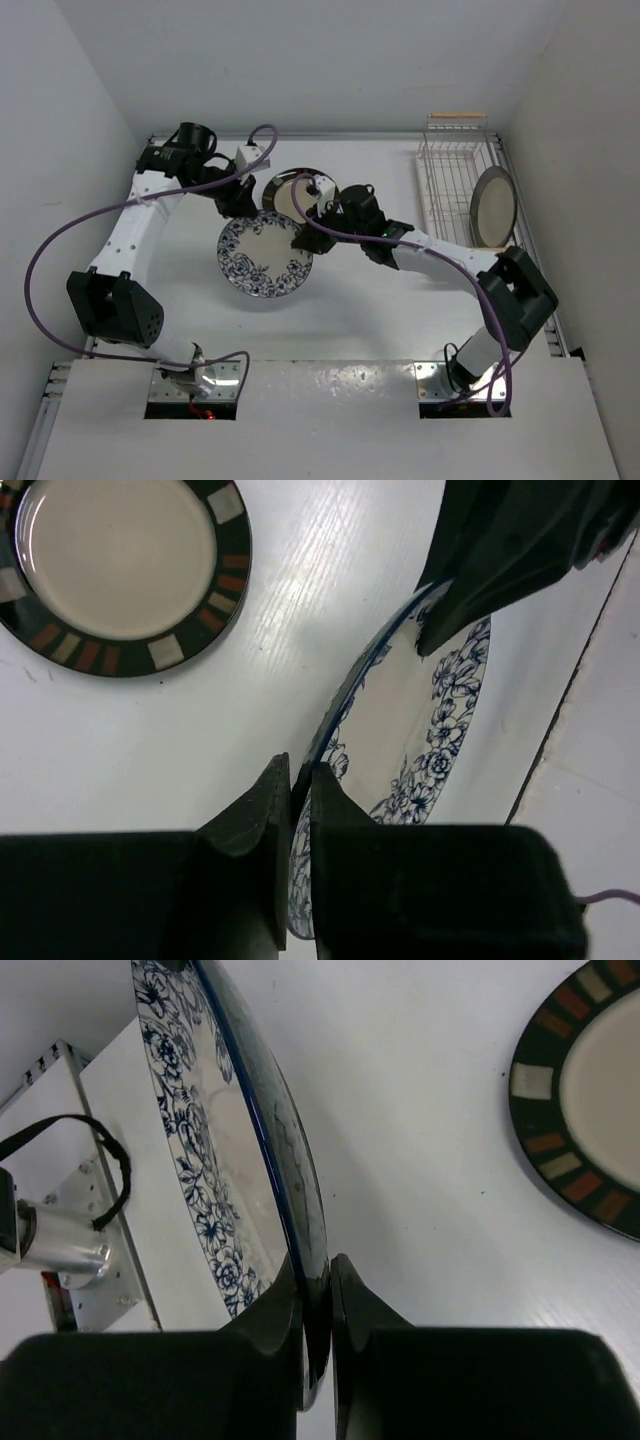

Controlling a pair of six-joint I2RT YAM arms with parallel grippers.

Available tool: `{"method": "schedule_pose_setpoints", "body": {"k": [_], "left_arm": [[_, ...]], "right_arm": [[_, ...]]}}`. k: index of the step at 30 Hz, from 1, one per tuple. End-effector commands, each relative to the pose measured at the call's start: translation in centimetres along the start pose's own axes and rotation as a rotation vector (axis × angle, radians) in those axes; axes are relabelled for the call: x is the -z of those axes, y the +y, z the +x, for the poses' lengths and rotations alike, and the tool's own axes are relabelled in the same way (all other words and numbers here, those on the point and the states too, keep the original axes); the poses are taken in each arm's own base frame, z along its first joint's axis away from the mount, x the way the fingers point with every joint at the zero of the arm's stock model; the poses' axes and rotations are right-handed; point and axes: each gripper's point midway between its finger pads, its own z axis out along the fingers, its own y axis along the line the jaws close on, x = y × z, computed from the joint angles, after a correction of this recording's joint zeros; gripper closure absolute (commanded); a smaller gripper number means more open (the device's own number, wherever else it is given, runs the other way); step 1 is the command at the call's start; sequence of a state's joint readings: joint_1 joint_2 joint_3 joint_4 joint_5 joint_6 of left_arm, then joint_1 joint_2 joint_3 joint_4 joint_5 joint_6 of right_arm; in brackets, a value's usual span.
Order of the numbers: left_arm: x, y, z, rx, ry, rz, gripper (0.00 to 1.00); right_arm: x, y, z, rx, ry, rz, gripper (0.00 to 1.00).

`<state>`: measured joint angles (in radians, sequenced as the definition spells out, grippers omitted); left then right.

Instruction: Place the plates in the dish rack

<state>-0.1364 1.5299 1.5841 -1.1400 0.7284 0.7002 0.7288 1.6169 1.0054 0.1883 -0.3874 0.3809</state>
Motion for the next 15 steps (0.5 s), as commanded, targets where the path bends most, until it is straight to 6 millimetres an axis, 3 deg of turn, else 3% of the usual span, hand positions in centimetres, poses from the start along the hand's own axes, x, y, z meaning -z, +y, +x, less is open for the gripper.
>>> {"method": "schedule_pose_setpoints", "body": {"k": [1,2,3,4,5,6,7,8,10,11,14,15], "left_arm": [[1.7,-0.2,-4.1,0.057,-0.134,-0.077,0.87],[1.8,1.1,-3.9,0.103,-0.132,-0.136,0.72],[2.3,2.7,-3.1,0.129,-0.100,-0.219,0.56],[2.4,3.4,-2.5,0.162,-0.081,-0.245,0.37],[3.5,4.7,-2.3,0.205,-0.095,-0.298,0.30],[4.0,5.6,-2.2,0.227,-0.105,-0.334,0.26],[4.7,6.7,-1.7,0.255,-0.098,-0.390,0.22],[5.3,7.6,-1.3,0.284,-0.098,-0.435,0.20],[7.3,10.1,-0.3,0.356,-0.103,-0.566,0.17],[7.6,10.6,0.5,0.381,-0.096,-0.591,0.17],[9.1,11.8,2.0,0.432,-0.098,-0.643,0.17],[8.9,11.8,2.5,0.445,-0.094,-0.634,0.17]], "right_arm": [[1.9,0.0,-4.7,0.023,-0.185,0.044,1.00],[2.2,-0.2,-4.7,0.035,-0.185,0.064,1.00],[3.2,-0.1,-5.8,0.048,-0.219,0.088,1.00],[4.2,-2.0,-6.8,0.045,-0.253,0.190,1.00],[6.0,-1.9,-8.0,0.061,-0.278,0.227,1.00],[7.0,-2.5,-8.7,0.081,-0.295,0.266,1.00],[9.7,-3.1,-11.4,0.113,-0.378,0.362,1.00],[10.6,-3.5,-11.4,0.118,-0.368,0.399,1.00],[14.0,-5.7,-13.6,0.156,-0.427,0.557,1.00],[16.5,-5.1,-15.4,0.170,-0.493,0.586,1.00],[22.5,-6.6,-18.6,0.211,-0.586,0.778,1.00],[25.9,-6.4,-20.0,0.258,-0.648,0.850,1.00]]}}
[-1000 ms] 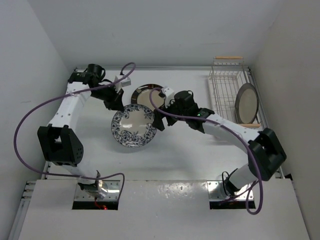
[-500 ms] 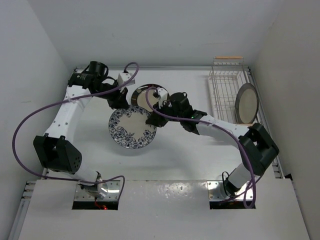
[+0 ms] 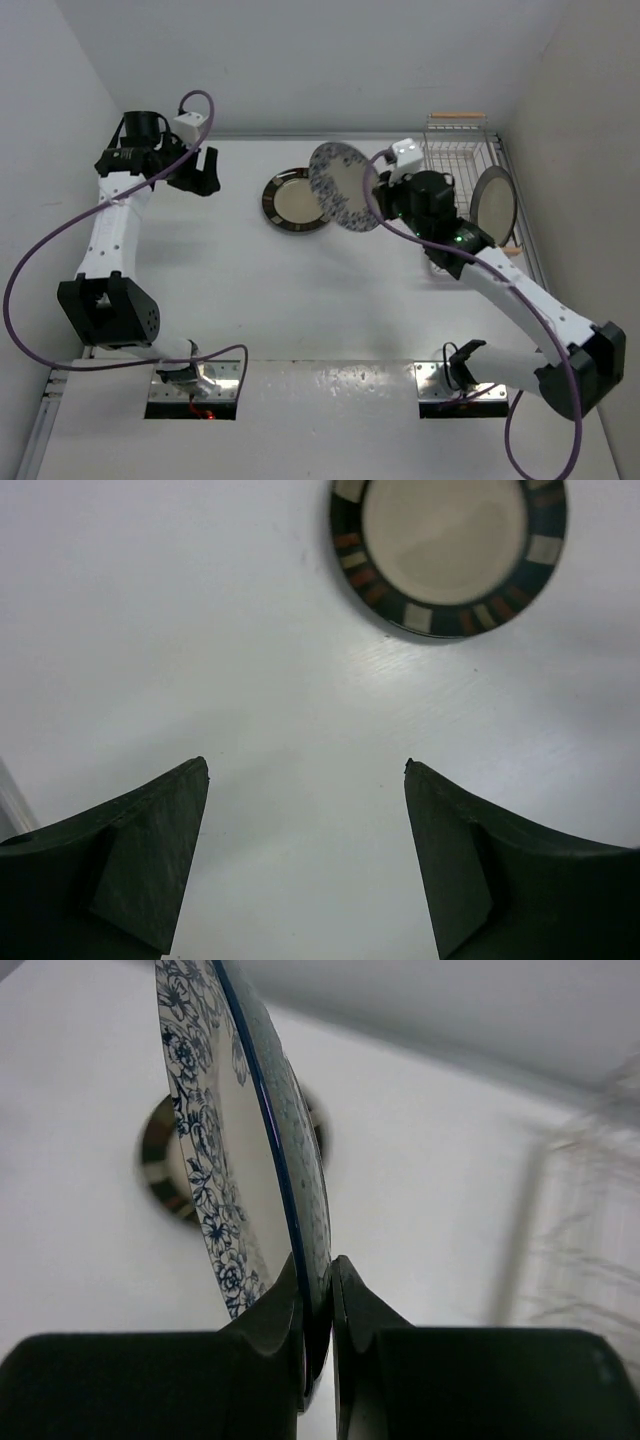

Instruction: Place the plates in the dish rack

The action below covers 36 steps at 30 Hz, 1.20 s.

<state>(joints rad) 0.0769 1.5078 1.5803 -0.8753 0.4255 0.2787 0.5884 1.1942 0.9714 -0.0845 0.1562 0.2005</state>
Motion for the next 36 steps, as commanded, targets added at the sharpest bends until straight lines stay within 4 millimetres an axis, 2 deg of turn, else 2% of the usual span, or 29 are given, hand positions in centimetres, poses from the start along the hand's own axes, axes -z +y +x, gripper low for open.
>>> {"method": "schedule_pose_setpoints", "body": {"k": [1,3,4,6,8,11,12,13,14,15,17,18,19,22,24,31,33,36], "left_arm": [[1.1,1.9,-0.2,0.063,-0.039,-0.088,0.17],[1.0,2.0,0.3,0.086,-0.032,-0.083,0.17],[0.9,2.1,0.7,0.096,-0.025,-0.076,0.17],[0.8,2.3,1.2,0.108,-0.019,-0.072,0.17],[0.6,2.2,1.5,0.121,-0.011,-0.069,0.17],[0.7,2.4,1.6,0.128,-0.015,-0.069,0.17],[0.9,2.7,1.7,0.134,-0.015,-0.075,0.17],[0.9,2.7,1.7,0.134,-0.015,-0.076,0.17],[0.7,2.4,1.9,0.147,-0.011,-0.064,0.17],[0.7,2.4,1.9,0.147,-0.011,-0.064,0.17],[0.5,2.4,2.3,0.152,-0.003,-0.061,0.17],[0.8,2.3,2.1,0.148,-0.011,-0.064,0.17],[0.8,2.5,2.6,0.158,-0.003,-0.068,0.17],[1.0,2.5,2.4,0.154,-0.010,-0.070,0.17],[0.9,2.4,2.7,0.158,-0.003,-0.068,0.17],[0.9,2.6,3.2,0.168,0.005,-0.072,0.17],[0.6,2.7,3.3,0.173,0.012,-0.069,0.17],[0.3,2.8,3.5,0.177,0.020,-0.066,0.17]], "right_arm": [[7.3,-7.3,-14.4,0.055,-0.432,0.327,1.00],[10.2,-10.3,-16.0,0.114,-0.473,0.486,1.00],[11.5,-12.3,-16.0,0.140,-0.458,0.590,1.00],[13.9,-14.6,-16.5,0.171,-0.451,0.713,1.00],[15.6,-16.7,-16.1,0.212,-0.413,0.836,1.00],[16.7,-18.7,-15.0,0.254,-0.356,0.932,1.00],[16.0,-19.1,-13.5,0.279,-0.313,0.943,1.00],[16.4,-20.4,-12.7,0.289,-0.277,0.991,1.00],[16.1,-20.8,-12.0,0.284,-0.253,1.002,1.00],[15.8,-22.1,-10.2,0.270,-0.204,1.035,1.00],[14.9,-22.6,-8.2,0.264,-0.152,1.008,1.00],[14.5,-23.9,-5.7,0.215,-0.105,1.024,1.00],[13.4,-23.7,-4.8,0.182,-0.097,0.973,1.00],[12.3,-24.4,-2.0,0.113,-0.052,0.928,1.00],[12.2,-25.0,0.1,0.050,-0.010,0.925,1.00],[11.8,-25.1,4.8,-0.074,0.074,0.870,1.00],[12.7,-25.8,5.5,-0.106,0.086,0.897,1.00],[12.7,-25.7,5.8,-0.146,0.079,0.880,1.00]]}}
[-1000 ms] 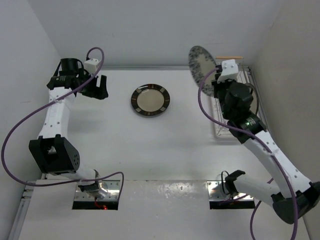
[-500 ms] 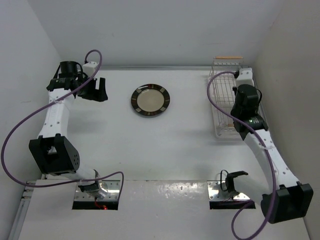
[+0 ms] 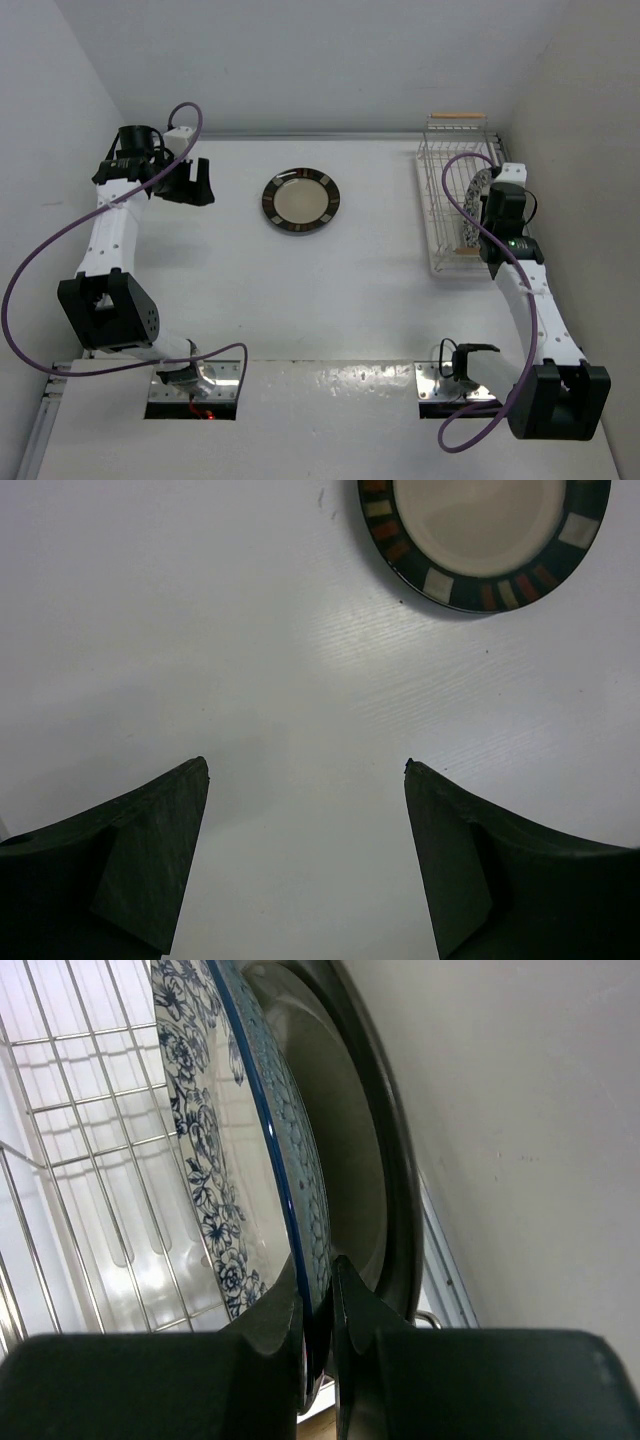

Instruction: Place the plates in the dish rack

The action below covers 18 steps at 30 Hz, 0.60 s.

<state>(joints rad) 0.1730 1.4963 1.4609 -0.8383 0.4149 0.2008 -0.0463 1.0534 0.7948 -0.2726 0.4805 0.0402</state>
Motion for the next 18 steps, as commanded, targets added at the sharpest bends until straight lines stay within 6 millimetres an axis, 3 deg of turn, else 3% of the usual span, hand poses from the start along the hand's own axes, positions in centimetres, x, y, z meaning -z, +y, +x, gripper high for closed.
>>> {"method": "schedule_pose_setpoints", "body": {"k": [1,7,11,18], "left_arm": [[0.8,0.0,-0.7,0.006,-0.038,-0.002,0.17],[0.6,0.3,-0.6,0.016,-0.033,0.002,0.17],[0.3,0.4,-0.4,0.020,-0.025,0.005,0.17],[0.1,0.3,-0.6,0.020,-0.027,0.015,0.17]], "right_arm": [[1.1,0.0,-4.3,-0.170,-0.155,-0.040,1.00],[0.6,1.3,-3.0,-0.121,-0.131,-0.096,1.00],[1.0,1.3,-3.7,-0.091,-0.199,-0.112,1.00],[3.5,-2.5,-10.2,-0.029,-0.384,0.003,1.00]]}}
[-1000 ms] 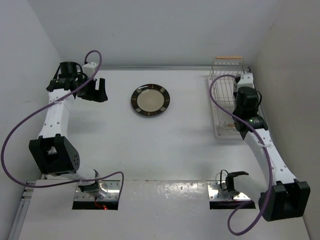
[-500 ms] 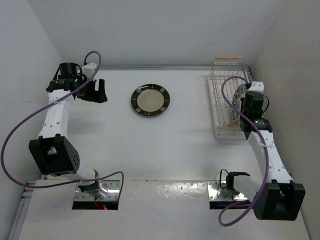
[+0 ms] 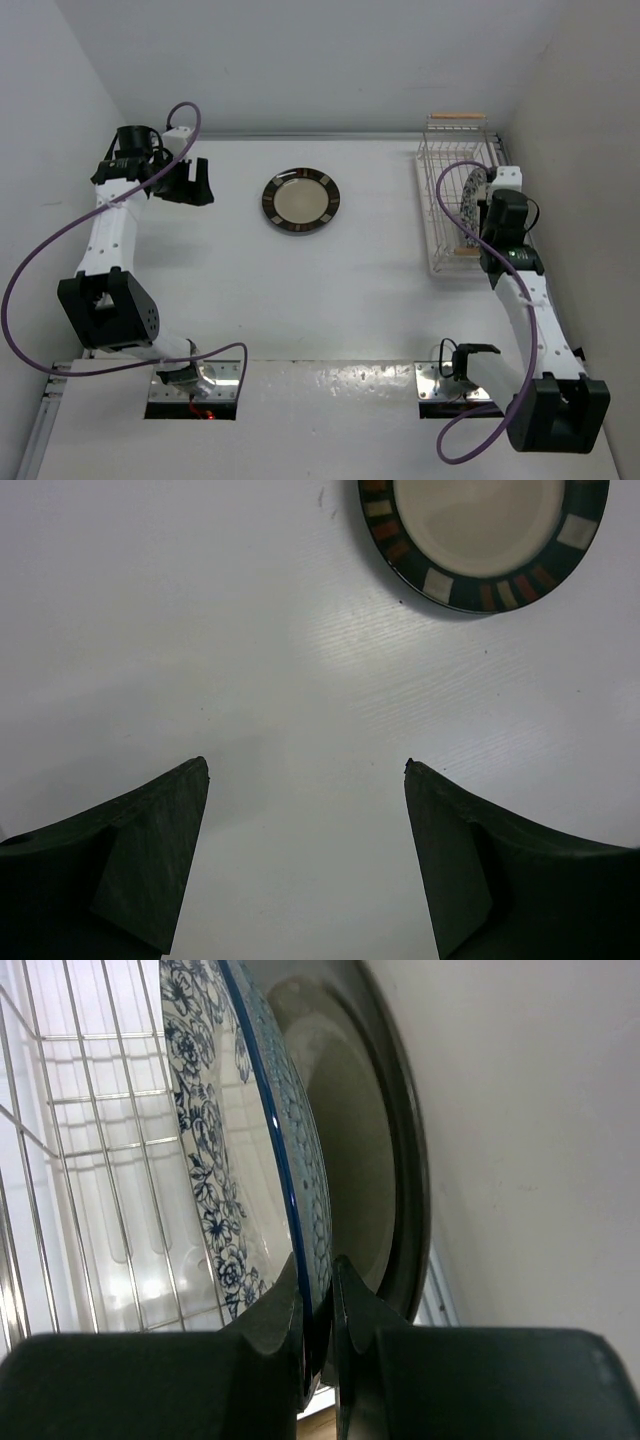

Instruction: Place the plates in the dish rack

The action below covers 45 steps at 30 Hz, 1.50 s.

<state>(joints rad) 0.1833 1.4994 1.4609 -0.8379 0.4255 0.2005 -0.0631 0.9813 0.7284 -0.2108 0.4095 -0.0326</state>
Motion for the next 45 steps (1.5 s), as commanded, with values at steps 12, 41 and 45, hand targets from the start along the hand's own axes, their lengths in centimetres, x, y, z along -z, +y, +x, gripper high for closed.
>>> {"method": "schedule_pose_setpoints", "body": {"k": [12,41,45], "left_arm": [[-0.2,0.2,-0.5,0.016,-0.017,0.014,0.17],[-1.6,0.2,0.8,0.031,0.026,0.049,0.17],[-3.1,-0.6,1.4,0.008,0.068,0.065,0.17]], "right_arm": [[3.0,-2.3,-10.0,-0.095,-0.305,0.034,1.00],[-0.4,2.2,-1.6,-0.109,0.022,-0.033,0.91],[-0.4,2.3,-0.6,-0.109,0.021,-0.029,0.73]]}}
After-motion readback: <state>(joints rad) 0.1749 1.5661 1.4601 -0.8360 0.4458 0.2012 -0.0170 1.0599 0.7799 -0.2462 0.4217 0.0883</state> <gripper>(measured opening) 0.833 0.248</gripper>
